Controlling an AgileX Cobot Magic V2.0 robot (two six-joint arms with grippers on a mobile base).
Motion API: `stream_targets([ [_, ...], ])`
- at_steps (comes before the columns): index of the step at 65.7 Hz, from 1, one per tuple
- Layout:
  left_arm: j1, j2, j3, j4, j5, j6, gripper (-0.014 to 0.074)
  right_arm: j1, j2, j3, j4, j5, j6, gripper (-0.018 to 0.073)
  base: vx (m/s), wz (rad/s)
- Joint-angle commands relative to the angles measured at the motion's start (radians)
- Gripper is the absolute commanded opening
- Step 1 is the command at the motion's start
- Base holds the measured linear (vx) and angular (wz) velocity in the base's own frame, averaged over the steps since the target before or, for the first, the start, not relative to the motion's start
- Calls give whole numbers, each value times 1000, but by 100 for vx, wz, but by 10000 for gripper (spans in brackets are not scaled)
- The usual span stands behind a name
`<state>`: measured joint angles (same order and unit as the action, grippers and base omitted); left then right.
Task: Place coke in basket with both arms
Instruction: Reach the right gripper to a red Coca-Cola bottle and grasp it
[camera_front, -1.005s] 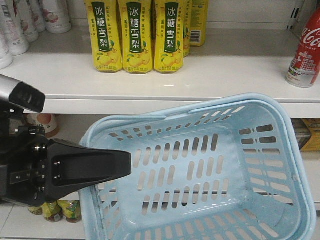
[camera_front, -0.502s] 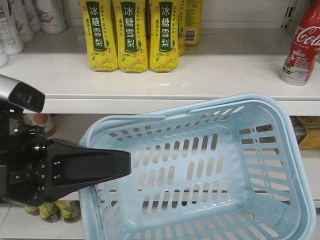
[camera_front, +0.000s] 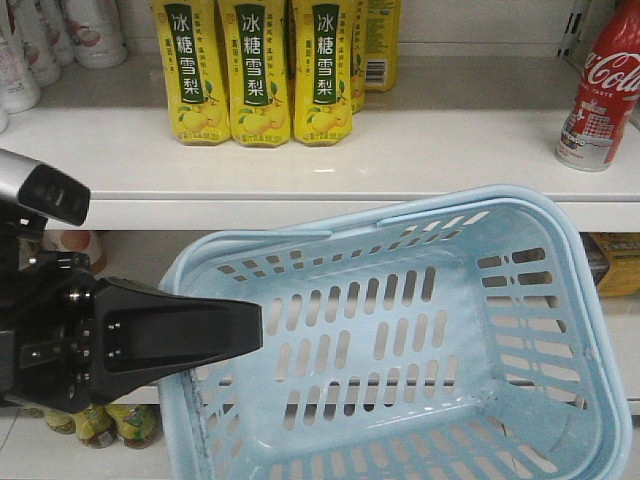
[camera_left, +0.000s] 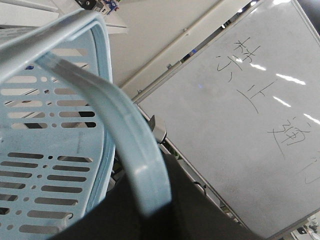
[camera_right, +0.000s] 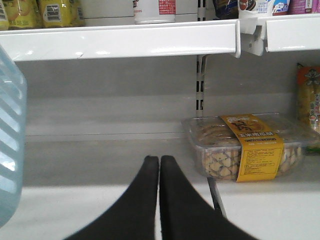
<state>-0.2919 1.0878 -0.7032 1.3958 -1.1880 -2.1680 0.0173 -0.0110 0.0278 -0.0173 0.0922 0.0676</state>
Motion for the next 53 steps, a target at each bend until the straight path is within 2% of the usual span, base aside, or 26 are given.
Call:
stream_targets([
  [1,-7,-20,-28,-111,-186,4,-6,-4,-12,8,-6,-74,-2,-5,0,0],
  [53,-7,-20,-28,-111,-186,4,-6,-4,-12,8,-6,-84,1,-5,0,0],
])
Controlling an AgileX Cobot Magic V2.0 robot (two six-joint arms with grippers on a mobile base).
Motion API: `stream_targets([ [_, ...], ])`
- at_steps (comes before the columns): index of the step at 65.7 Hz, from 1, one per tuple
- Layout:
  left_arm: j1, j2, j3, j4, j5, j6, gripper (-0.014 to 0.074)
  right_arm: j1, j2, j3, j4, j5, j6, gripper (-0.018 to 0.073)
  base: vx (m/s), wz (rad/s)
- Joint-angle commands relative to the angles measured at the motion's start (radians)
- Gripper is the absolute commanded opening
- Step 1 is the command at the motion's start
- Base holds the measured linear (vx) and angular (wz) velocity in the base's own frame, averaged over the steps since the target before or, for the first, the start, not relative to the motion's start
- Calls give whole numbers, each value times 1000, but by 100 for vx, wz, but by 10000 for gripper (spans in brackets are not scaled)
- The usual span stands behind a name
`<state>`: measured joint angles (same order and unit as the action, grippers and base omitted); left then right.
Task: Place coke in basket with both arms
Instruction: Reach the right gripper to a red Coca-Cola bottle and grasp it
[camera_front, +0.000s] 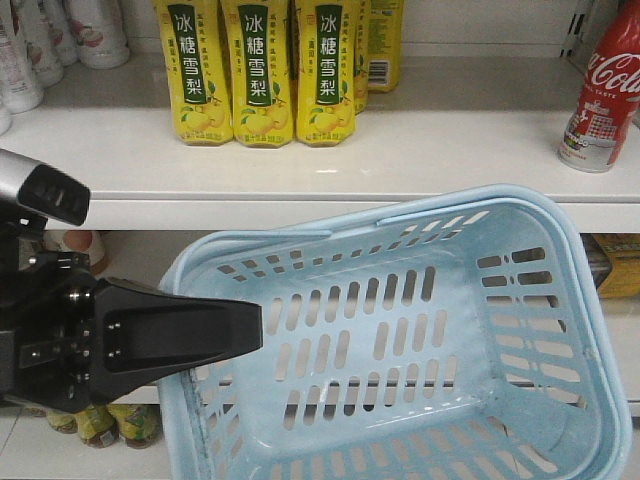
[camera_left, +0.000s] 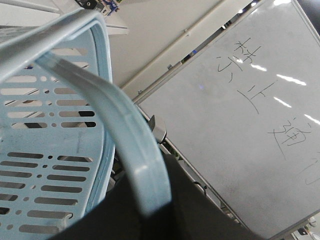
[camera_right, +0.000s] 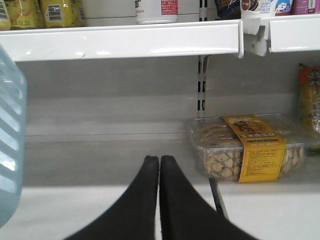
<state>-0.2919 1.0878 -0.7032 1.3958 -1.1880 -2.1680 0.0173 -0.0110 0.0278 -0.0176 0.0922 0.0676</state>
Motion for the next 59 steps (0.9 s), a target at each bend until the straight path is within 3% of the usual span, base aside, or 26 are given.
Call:
stream_targets([
  [1,-7,-20,-28,-111,-186,4,-6,-4,-12,8,-5,-92,4,-5,0,0],
  [21,-7,-20,-28,-111,-186,4,-6,-4,-12,6,112,-355,101,-5,0,0],
  [31,-7,-20,-28,-111,-186,4,-6,-3,-12,3,211,-505,258,-5,0,0],
  [35,-7,-20,-28,-111,-186,4,-6,0,-12,-23,198,-532,347,-5,0,0],
  [41,-7,-20,-28,-111,-186,4,-6,0,-5,-130,104,-433,431,-5,0,0],
  [49,-7,-20,-28,-111,-186,4,-6,2,81,-359,-140,-133,481,-3,0,0],
  [55,-7,-20,-28,-111,-186,4,-6,25,197,-545,-242,28,477,25,0,0],
  [59,-7,-20,-28,-111,-186,4,-6,46,266,-633,-274,59,444,69,0,0],
])
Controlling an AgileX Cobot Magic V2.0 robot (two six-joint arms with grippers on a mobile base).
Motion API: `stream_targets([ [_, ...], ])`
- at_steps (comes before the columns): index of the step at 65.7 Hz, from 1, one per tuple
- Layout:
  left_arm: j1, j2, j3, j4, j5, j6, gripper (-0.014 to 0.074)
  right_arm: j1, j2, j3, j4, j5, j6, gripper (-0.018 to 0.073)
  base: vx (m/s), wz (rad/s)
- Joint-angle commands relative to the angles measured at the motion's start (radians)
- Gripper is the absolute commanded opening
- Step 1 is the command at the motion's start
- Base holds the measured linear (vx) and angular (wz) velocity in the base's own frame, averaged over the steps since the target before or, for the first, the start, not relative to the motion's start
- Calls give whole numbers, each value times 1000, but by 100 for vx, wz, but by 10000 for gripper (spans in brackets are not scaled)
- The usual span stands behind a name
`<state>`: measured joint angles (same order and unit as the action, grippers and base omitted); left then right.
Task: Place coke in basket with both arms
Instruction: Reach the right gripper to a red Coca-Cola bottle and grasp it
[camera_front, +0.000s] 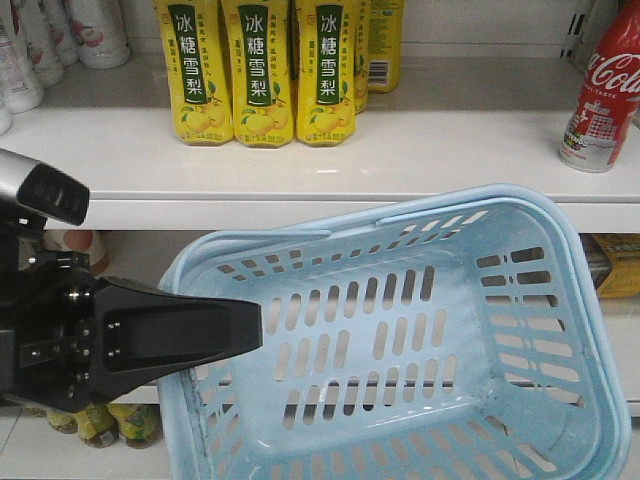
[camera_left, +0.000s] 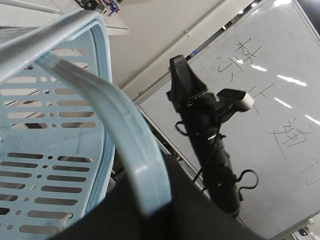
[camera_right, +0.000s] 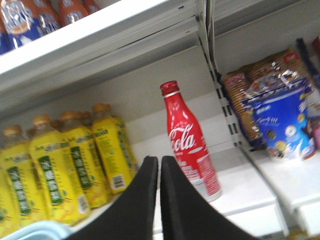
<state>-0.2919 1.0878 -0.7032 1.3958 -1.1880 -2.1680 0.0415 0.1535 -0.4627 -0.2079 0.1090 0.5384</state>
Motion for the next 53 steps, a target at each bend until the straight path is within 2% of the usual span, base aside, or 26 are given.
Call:
stream_targets([
  [1,-7,-20,-28,-111,-186,4,-6,30,116,-158,-89,44,-39,83,0,0],
  [5,-7,-20,-28,-111,-186,4,-6,51,169,-201,-108,43,-98,155,0,0],
  [12,-7,-20,-28,-111,-186,4,-6,82,249,-224,-105,-14,-171,342,0,0],
  [21,-7,-20,-28,-111,-186,4,-6,79,332,-226,-103,-122,-172,560,0,0],
  [26,-7,-20,-28,-111,-186,4,-6,80,385,-240,-105,-155,-174,624,0,0],
  [33,-7,-20,-28,-111,-186,4,-6,80,482,-297,-114,-153,-180,656,0,0],
  [53,-7,-20,-28,-111,-186,4,-6,76,765,-527,-185,-109,-182,634,0,0],
])
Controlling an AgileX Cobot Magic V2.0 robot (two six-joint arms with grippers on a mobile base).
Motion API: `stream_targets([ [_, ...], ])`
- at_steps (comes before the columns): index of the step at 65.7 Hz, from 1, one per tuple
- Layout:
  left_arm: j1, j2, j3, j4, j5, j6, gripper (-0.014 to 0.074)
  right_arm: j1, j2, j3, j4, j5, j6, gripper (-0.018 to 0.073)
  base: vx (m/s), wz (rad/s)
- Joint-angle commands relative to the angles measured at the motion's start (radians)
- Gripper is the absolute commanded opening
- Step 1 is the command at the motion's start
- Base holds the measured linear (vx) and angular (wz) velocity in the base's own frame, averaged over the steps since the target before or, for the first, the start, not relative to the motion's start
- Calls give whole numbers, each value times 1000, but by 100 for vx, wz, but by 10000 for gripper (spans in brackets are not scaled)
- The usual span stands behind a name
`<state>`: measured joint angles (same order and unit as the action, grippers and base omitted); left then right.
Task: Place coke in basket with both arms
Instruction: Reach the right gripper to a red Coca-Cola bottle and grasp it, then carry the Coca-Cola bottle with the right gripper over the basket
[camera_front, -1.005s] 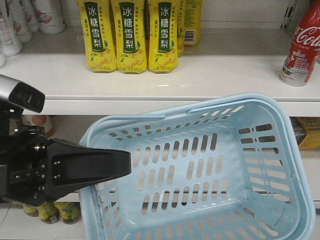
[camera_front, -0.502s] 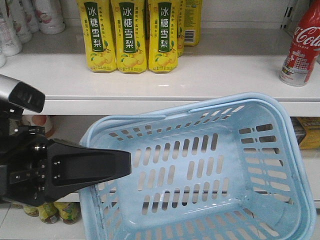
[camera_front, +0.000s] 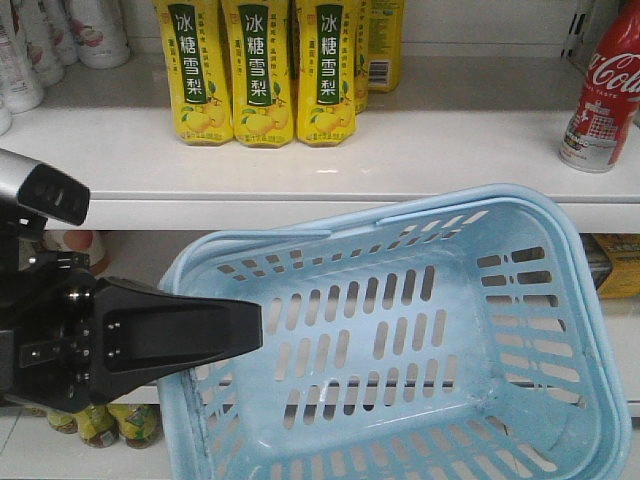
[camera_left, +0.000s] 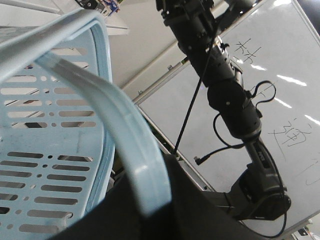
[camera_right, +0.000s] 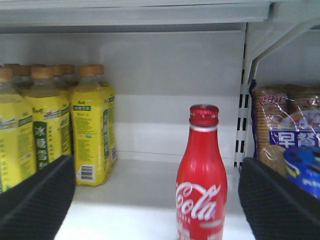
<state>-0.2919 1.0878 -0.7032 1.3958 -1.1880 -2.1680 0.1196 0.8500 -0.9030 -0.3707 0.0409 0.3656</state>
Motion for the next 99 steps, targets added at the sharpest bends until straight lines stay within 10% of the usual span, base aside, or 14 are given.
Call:
stream_targets([
  [1,-7,-20,-28,-111,-186,4,-6,-2,81,-98,-22,-31,-10,632,0,0],
  [45,-7,-20,-28,-111,-186,4,-6,-109,407,-325,-23,-61,16,575,0,0],
  [54,-7,-20,-28,-111,-186,4,-6,-109,424,-345,-49,-75,-2,449,0,0],
  [68,-7,-20,-28,-111,-186,4,-6,-109,420,-345,-102,-60,-2,-14,0,0],
  [89,-7,-20,-28,-111,-186,4,-6,-106,198,-345,-114,197,-18,-8,0,0],
  [99,-7,-20,-28,-111,-186,4,-6,-106,15,-345,49,353,-96,-6,0,0],
])
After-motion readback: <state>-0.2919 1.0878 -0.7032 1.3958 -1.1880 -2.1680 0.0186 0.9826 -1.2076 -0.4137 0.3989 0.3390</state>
